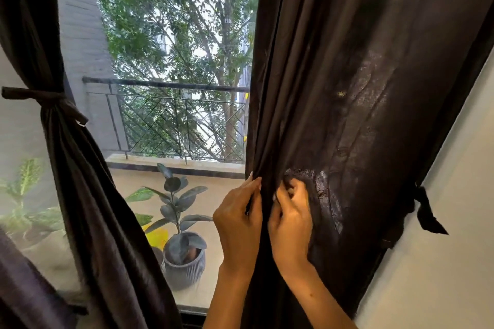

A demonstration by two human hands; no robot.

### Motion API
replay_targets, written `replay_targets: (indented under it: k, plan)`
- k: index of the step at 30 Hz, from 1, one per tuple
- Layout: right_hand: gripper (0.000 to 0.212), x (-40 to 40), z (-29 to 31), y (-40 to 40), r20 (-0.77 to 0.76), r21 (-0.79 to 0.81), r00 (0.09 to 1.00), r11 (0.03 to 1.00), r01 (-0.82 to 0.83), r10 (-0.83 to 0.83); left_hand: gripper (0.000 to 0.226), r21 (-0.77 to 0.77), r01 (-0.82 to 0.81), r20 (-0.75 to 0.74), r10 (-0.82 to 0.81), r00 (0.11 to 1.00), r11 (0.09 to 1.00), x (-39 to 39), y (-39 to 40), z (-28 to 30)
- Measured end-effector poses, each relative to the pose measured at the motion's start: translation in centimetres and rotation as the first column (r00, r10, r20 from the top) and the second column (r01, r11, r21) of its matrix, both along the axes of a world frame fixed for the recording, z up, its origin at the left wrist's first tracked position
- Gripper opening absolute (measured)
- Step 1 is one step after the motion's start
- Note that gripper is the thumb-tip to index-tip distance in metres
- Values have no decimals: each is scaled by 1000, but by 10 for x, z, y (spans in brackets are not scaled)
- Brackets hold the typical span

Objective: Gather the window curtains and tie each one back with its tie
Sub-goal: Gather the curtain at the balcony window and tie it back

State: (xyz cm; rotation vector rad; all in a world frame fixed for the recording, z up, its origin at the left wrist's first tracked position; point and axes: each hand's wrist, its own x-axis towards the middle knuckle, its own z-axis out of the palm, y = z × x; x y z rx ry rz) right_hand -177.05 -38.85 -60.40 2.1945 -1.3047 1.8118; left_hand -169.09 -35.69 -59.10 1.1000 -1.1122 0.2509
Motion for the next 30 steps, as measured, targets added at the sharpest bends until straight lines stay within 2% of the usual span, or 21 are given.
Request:
replay_targets:
  k: [2,3,6,8,9,11,13,15,17,18,20,22,24,25,27,29,30]
  plan:
    - [16,2,-1,3,-34,53,999,998,-37,39,22,-7,34,9,-34,999,999,-5,1,0]
    - [16,4,-3,4,-89,59,996,998,1,5,21,-8,48,10,-48,999,999,-7,1,0]
    - [28,2,-11,8,-69,155,992,983,-95,107,23,12,22,20,-22,1000,1000,-8,-2,-2]
    - [42,-3,-15,8,-159,136,977,983,-120,141,22,18,21,15,-21,1000,1000,-6,-3,-3]
    - [46,-6,-15,5,-163,141,965,973,-182,205,20,14,28,-2,-28,1000,1000,-5,-4,-2]
    - [41,-14,-10,1,-80,138,949,946,-293,306,18,1,36,-57,-36,998,999,-2,-5,-2]
    - [41,-21,-7,-4,114,107,956,953,-284,272,16,-13,60,-114,-61,992,998,-1,-5,-1]
    - [60,-29,-2,-15,303,92,945,984,-155,120,16,-8,104,-170,-104,980,995,-1,-3,0]
    - [88,-35,3,-30,377,117,926,990,-72,23,19,15,165,-229,-157,961,986,-3,-2,2]
    - [99,-36,5,-36,396,149,918,984,-99,32,21,21,172,-233,-163,959,985,-5,-1,3]
    - [108,-35,12,-48,476,237,871,935,-263,124,25,27,154,-213,-144,966,988,-8,-2,5]
    - [96,-31,20,-54,591,270,778,856,-442,215,26,33,141,-202,-131,970,989,-9,-3,6]
    - [68,-28,24,-54,642,223,718,830,-511,270,26,54,126,-182,-115,977,990,-8,-4,5]
    - [56,-27,23,-52,632,196,732,860,-470,256,26,68,118,-165,-105,981,991,-8,-4,5]
    - [37,-27,20,-40,529,119,838,967,-226,130,24,81,92,-120,-82,989,993,-5,-4,4]
    - [23,-27,9,-26,371,-26,929,1000,-15,23,22,74,50,-82,-43,996,996,-6,-3,3]
    - [17,-23,5,-18,296,-83,955,996,6,19,22,64,30,-67,-25,997,997,-7,-4,2]
